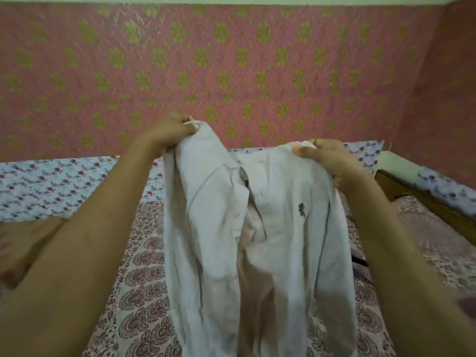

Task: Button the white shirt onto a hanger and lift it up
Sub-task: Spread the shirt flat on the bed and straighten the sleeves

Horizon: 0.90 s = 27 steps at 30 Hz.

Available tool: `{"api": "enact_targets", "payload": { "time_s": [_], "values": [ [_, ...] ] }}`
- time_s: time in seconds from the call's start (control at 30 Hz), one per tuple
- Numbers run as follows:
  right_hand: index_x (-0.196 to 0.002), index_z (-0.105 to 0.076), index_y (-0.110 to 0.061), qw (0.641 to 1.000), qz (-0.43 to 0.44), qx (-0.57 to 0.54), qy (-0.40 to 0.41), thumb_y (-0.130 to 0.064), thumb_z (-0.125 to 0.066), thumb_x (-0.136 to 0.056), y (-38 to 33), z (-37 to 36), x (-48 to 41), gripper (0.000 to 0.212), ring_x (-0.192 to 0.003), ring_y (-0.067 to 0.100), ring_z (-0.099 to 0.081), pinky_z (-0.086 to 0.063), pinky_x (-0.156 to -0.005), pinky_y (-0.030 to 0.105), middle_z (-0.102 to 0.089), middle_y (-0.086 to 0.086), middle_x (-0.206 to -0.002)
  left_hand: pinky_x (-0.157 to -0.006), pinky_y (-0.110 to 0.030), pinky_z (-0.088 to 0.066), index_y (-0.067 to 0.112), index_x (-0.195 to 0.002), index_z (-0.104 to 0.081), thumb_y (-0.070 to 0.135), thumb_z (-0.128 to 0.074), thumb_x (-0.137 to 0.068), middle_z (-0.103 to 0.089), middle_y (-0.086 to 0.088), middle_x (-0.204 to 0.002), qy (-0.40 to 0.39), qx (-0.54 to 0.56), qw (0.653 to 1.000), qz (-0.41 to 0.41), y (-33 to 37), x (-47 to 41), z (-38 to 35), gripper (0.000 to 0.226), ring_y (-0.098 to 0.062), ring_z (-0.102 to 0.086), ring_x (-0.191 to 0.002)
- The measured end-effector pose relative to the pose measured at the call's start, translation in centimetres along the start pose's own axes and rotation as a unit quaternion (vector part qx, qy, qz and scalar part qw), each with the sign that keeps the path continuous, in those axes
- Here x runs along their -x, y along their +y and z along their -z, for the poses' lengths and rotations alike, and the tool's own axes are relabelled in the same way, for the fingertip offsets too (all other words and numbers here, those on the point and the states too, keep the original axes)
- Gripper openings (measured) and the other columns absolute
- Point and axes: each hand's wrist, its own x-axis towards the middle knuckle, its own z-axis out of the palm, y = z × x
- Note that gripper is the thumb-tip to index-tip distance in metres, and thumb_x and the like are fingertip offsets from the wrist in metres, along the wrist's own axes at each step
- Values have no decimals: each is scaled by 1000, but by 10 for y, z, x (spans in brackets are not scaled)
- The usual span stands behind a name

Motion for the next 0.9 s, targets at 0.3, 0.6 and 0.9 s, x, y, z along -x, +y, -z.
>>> {"api": "enact_targets", "payload": {
  "time_s": [0.3,0.6,0.9],
  "values": [
    [-75,-42,-13,988,-103,72,91,-12,-63,-82,173,-39,-82,22,-68,18,-41,-32,-58,29,-44,7,-75,-70,-32,-32,9,-74,-50,11,-51,-92,-47,-6,-75,-48,13,996,74,-143,-80,-128,18,-19,-43,-69],
    [-64,-36,-24,961,-147,73,224,-18,-61,-85,288,-104,-178,33,-56,15,-40,-30,-53,28,-42,-3,-60,-63,-13,-38,10,-75,-52,-9,-51,-85,-54,-5,-83,-61,62,990,107,-261,-164,-237,22,-16,-50,-80],
    [-65,-41,-22,933,-171,97,301,-19,-62,-83,429,-143,-288,27,-69,22,-53,-39,-70,32,-52,-2,-65,-88,-20,-44,5,-79,-69,-12,-49,-85,-69,-10,-91,-99,93,983,126,-381,-248,-372,28,-13,-61,-87]
  ]
}}
